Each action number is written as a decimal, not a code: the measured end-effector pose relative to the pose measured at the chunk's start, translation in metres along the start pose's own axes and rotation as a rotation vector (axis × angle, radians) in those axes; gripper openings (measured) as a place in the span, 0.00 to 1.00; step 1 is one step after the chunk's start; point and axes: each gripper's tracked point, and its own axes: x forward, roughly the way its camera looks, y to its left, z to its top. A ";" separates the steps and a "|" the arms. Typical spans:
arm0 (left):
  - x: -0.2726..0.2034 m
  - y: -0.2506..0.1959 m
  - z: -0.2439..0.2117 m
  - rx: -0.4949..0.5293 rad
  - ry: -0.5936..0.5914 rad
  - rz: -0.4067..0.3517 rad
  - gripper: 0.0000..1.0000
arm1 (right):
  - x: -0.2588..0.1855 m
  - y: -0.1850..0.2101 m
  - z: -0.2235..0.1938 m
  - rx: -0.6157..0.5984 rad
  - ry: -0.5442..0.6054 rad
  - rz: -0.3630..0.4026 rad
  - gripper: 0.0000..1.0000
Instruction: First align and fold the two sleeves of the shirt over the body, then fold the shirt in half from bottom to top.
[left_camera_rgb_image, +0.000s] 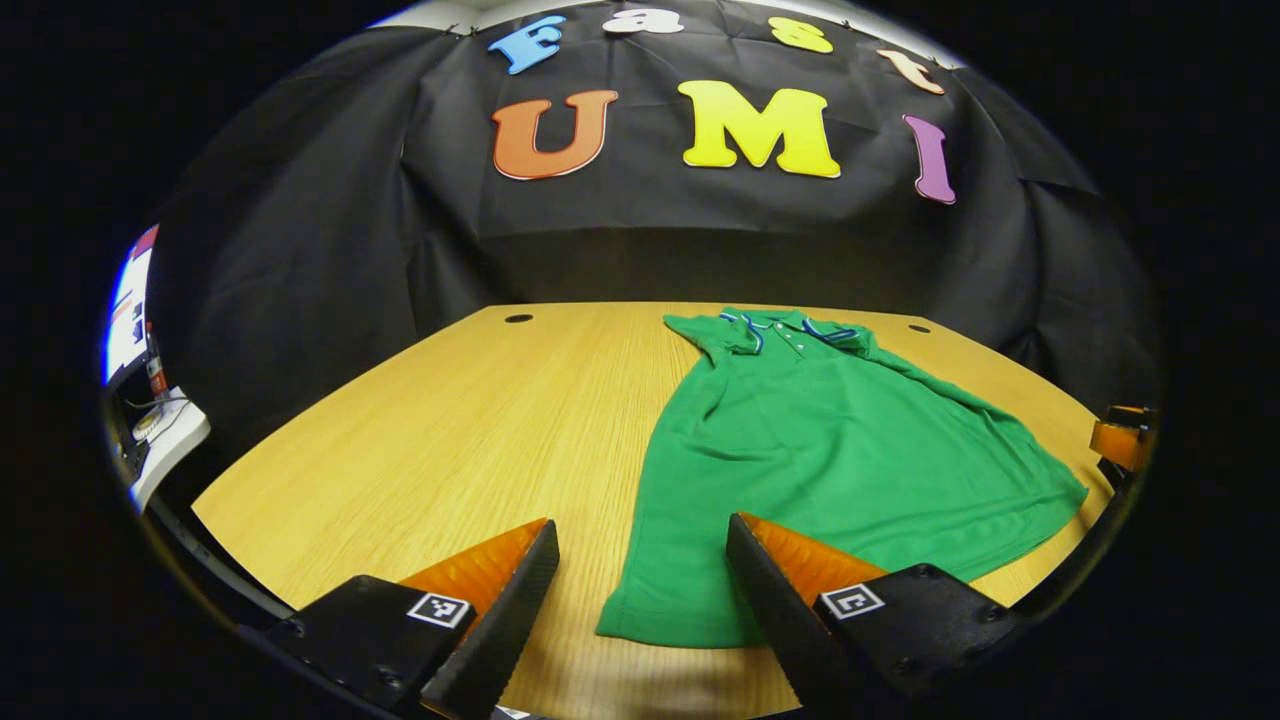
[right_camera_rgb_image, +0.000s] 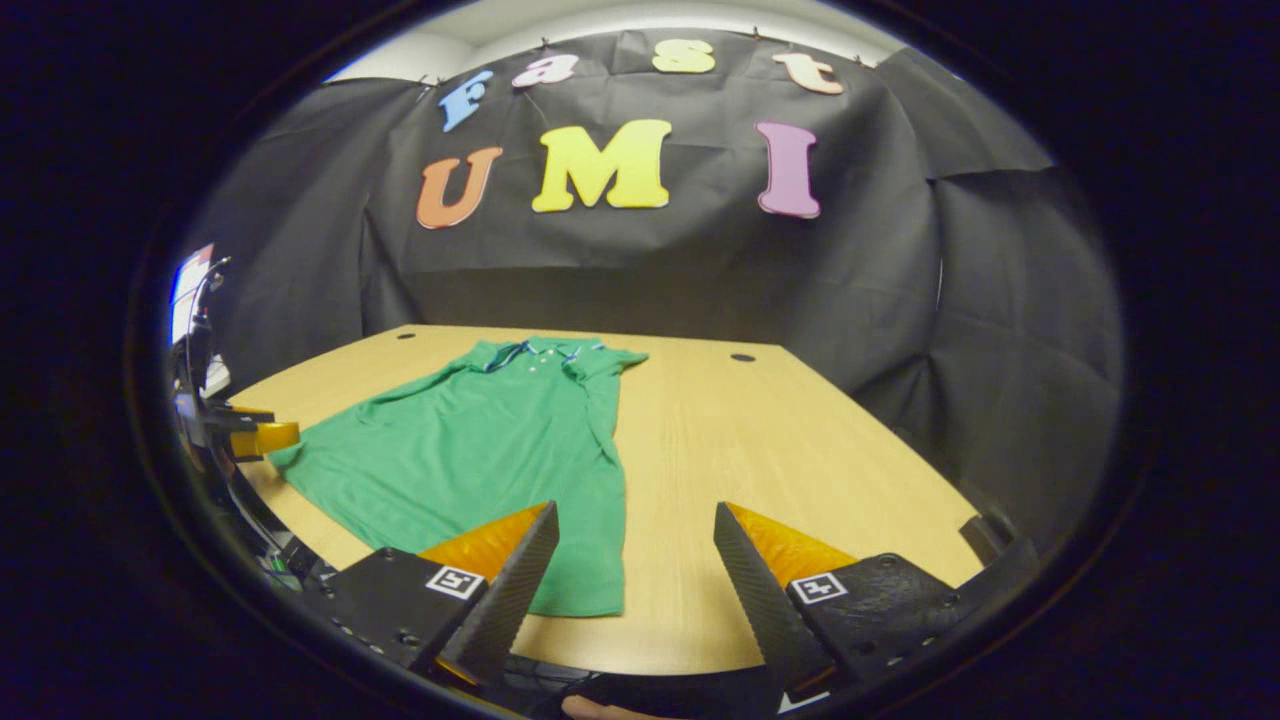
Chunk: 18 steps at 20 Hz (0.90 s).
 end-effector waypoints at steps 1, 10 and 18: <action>0.002 -0.005 -0.004 -0.008 0.014 -0.021 1.00 | 0.006 0.000 -0.009 0.011 0.039 -0.008 0.95; 0.002 0.004 -0.012 0.015 0.008 0.024 0.93 | 0.017 0.009 -0.031 0.058 0.114 -0.020 0.96; 0.002 0.004 -0.014 0.033 0.000 0.056 0.46 | 0.014 0.041 -0.030 0.073 0.132 0.044 0.95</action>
